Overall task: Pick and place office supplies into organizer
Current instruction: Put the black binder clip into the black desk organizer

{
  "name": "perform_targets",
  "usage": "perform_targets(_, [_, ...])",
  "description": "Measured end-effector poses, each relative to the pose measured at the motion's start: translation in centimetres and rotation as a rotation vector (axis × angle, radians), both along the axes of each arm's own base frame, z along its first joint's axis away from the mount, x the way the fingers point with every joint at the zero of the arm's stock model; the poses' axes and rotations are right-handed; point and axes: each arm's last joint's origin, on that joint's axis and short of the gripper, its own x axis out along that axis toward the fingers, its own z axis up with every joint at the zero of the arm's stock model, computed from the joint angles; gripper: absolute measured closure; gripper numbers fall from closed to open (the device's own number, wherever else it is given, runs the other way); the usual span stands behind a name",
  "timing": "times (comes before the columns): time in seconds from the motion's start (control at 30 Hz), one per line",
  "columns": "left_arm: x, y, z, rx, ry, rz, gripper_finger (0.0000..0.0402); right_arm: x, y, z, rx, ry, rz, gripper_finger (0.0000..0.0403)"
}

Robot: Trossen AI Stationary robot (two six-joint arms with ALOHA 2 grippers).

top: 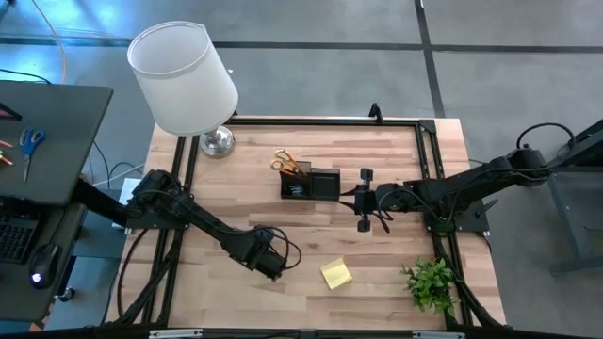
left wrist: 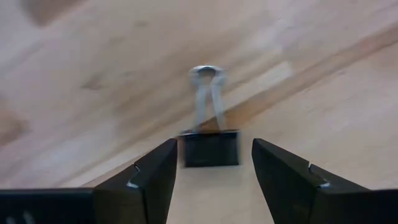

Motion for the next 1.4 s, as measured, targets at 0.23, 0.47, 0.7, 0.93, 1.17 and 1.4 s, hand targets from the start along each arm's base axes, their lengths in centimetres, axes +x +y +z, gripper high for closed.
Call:
perform_targets(0.23, [0.24,-0.1,-0.4,-0.001,-0.006,-0.024,0.0204,0.02,-0.08,0.01,0.005,-0.002,-0.002,0.032])
perform_targets(0.47, [0.01,-0.05,-0.46,-0.007,0.022,-0.038,0.0204,-0.01,-0.08,-0.05,0.004,0.005,-0.003,0.032])
perform_targets(0.7, [-0.07,0.04,-0.45,0.016,0.027,-0.048,0.0204,-0.01,-0.08,-0.05,0.005,0.005,-0.002,0.032])
perform_targets(0.93, [0.32,-0.13,-0.44,-0.004,-0.015,-0.038,0.0204,-0.01,-0.08,-0.05,0.005,0.005,-0.001,0.032])
perform_targets(1.17, [0.38,-0.15,-0.44,-0.004,-0.02,-0.046,0.0204,-0.01,-0.05,-0.05,0.01,0.006,0.008,0.032])
perform_targets(1.4, [0.3,0.03,-0.41,0.04,-0.025,-0.021,0.0204,-0.01,-0.03,-0.06,0.013,0.007,0.014,0.032])
